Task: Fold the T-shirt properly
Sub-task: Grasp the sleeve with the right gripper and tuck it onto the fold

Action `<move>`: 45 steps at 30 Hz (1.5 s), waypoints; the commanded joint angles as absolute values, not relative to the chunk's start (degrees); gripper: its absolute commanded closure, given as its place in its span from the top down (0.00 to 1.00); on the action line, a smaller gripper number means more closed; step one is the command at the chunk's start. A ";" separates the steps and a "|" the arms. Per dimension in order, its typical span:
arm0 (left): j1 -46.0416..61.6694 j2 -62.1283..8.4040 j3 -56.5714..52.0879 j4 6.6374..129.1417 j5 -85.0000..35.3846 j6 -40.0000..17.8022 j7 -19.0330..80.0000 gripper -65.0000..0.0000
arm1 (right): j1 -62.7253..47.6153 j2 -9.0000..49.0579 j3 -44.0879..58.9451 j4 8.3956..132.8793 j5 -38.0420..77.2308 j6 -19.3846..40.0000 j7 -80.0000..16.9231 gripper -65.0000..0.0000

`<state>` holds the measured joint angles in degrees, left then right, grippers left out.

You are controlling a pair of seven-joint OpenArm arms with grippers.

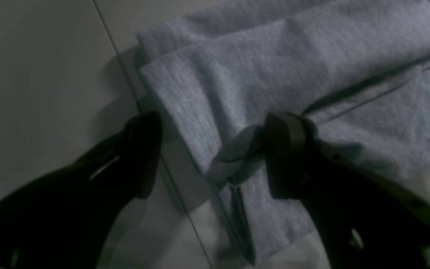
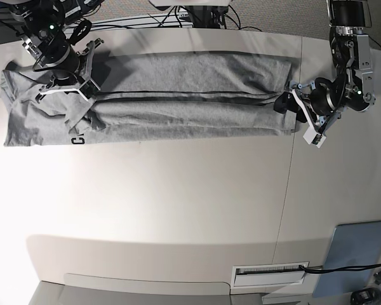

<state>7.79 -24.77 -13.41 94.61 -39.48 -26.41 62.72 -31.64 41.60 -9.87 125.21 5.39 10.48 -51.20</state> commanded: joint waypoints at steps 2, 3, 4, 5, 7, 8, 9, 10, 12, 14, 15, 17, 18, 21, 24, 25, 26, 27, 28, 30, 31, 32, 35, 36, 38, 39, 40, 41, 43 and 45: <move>7.14 -25.58 -13.74 95.53 -40.10 -26.44 61.67 0.66 | -31.75 42.54 -9.39 125.99 4.40 10.11 -51.79 0.00; 7.14 -25.58 -13.74 95.53 -40.10 -26.44 61.65 0.66 | -31.75 42.54 -9.39 125.99 3.81 10.11 -51.96 0.00; 7.14 -25.58 -13.74 95.53 -40.10 -26.44 61.63 0.66 | -31.75 42.54 -9.39 125.99 3.36 10.13 -52.31 0.00; 7.14 -25.58 -13.74 95.53 -40.07 -26.44 61.63 0.66 | -31.70 42.57 -9.37 125.99 3.36 10.22 -52.66 0.00; 7.14 -25.58 -13.74 95.53 -40.12 -26.44 61.60 0.66 | -31.57 42.57 -9.37 125.99 3.36 11.27 -53.45 0.00; 7.14 -25.58 -13.74 95.53 -40.14 -26.44 61.58 0.66 | -31.59 42.57 -9.34 125.99 3.36 12.51 -53.67 0.00; 7.14 -25.56 -13.74 95.53 -40.12 -26.44 61.60 0.66 | -31.59 42.57 -9.32 125.99 3.40 13.78 -53.80 0.00; 7.14 -25.56 -13.74 95.53 -40.14 -26.44 61.60 0.66 | -31.59 42.57 -9.32 125.99 3.40 14.90 -53.91 0.00; 7.14 -25.58 -13.74 95.53 -40.16 -26.44 61.60 0.66 | -31.59 42.57 -9.32 125.99 3.36 16.16 -53.49 0.00; 7.14 -25.58 -13.74 95.53 -40.16 -26.44 61.63 0.66 | -31.59 42.57 -9.32 125.99 3.09 16.32 -52.27 0.08; 7.14 -25.58 -13.74 95.53 -40.16 -26.44 61.63 0.66 | -31.62 42.57 -9.32 125.99 2.79 16.29 -51.33 0.14; 7.14 -25.58 -13.74 95.53 -40.16 -26.44 61.63 0.66 | -31.62 42.57 -9.32 125.99 1.63 16.23 -49.04 0.31; 7.14 -25.58 -13.74 95.53 -40.16 -26.44 61.63 0.66 | -31.59 42.57 -9.28 125.99 1.67 15.92 -48.36 0.38; 7.14 -25.58 -13.74 95.53 -40.29 -26.44 61.56 0.66 | -31.59 42.57 -9.28 125.99 4.12 15.62 -47.53 0.45; 7.11 -25.56 -13.74 95.53 -40.34 -26.44 61.36 0.66 | -31.38 42.54 -9.28 126.02 5.78 14.28 -47.11 0.45; 7.14 -25.58 -13.74 95.53 -40.29 -26.44 60.95 0.66 | -31.40 42.57 -9.13 126.02 5.76 11.07 -46.15 0.45; 7.14 -25.56 -13.74 95.53 -40.32 -26.44 60.53 0.66 | -31.40 42.54 -8.69 126.02 5.78 7.66 -45.21 0.45; 7.14 -25.56 -13.74 95.53 -40.34 -26.44 60.12 0.66 | -31.40 42.54 -8.01 125.99 5.78 4.23 -44.80 0.45; 7.11 -25.56 -13.74 95.53 -40.34 -26.44 59.83 0.66 | -31.40 42.54 -7.14 125.99 5.78 0.89 -44.88 0.45; 7.14 -25.56 -13.74 95.53 -40.34 -26.44 59.44 0.66 | -31.40 42.54 -4.99 125.93 6.33 -2.50 -45.32 0.45; 7.14 -25.58 -13.74 95.53 -40.34 -26.44 59.46 0.66 | -31.40 42.52 -3.66 125.91 7.53 -2.55 -45.32 0.45; 7.14 -25.58 -13.74 95.53 -40.34 -26.44 59.46 0.66 | -31.38 42.52 -2.26 125.89 9.50 -2.48 -45.32 0.45; 7.14 -25.58 -13.74 95.53 -40.34 -26.48 59.18 0.66 | -30.39 42.19 2.07 125.89 14.98 -2.50 -45.95 0.45; 7.14 -25.58 -13.74 95.53 -40.34 -26.46 58.85 0.66 | -29.43 41.74 3.51 125.86 16.49 -2.50 -47.05 0.45; 7.11 -25.58 -13.74 95.53 -40.42 -26.48 58.78 0.66 | -27.00 41.06 6.09 124.62 20.67 -2.63 -49.28 0.45; 7.14 -25.58 -13.74 95.53 -40.73 -26.48 58.54 0.66 | -25.50 40.42 7.18 123.15 22.74 -2.66 -50.65 0.45; 7.14 -25.58 -13.74 95.53 -40.80 -26.48 58.43 0.66 | -23.97 39.68 7.99 121.36 24.47 -2.63 -51.81 0.45; 7.14 -25.56 -13.74 95.53 -40.75 -26.50 58.46 0.66 | -22.63 39.00 8.60 119.33 26.13 -2.63 -52.66 0.45; 7.14 -25.58 -13.74 95.53 -40.75 -26.48 58.46 0.66 | -20.08 37.91 8.97 115.15 29.65 -2.57 -54.98 0.45; 7.14 -25.58 -13.74 95.53 -40.75 -26.59 58.46 0.66 | -17.98 36.95 8.97 111.63 31.94 -2.33 -56.75 0.45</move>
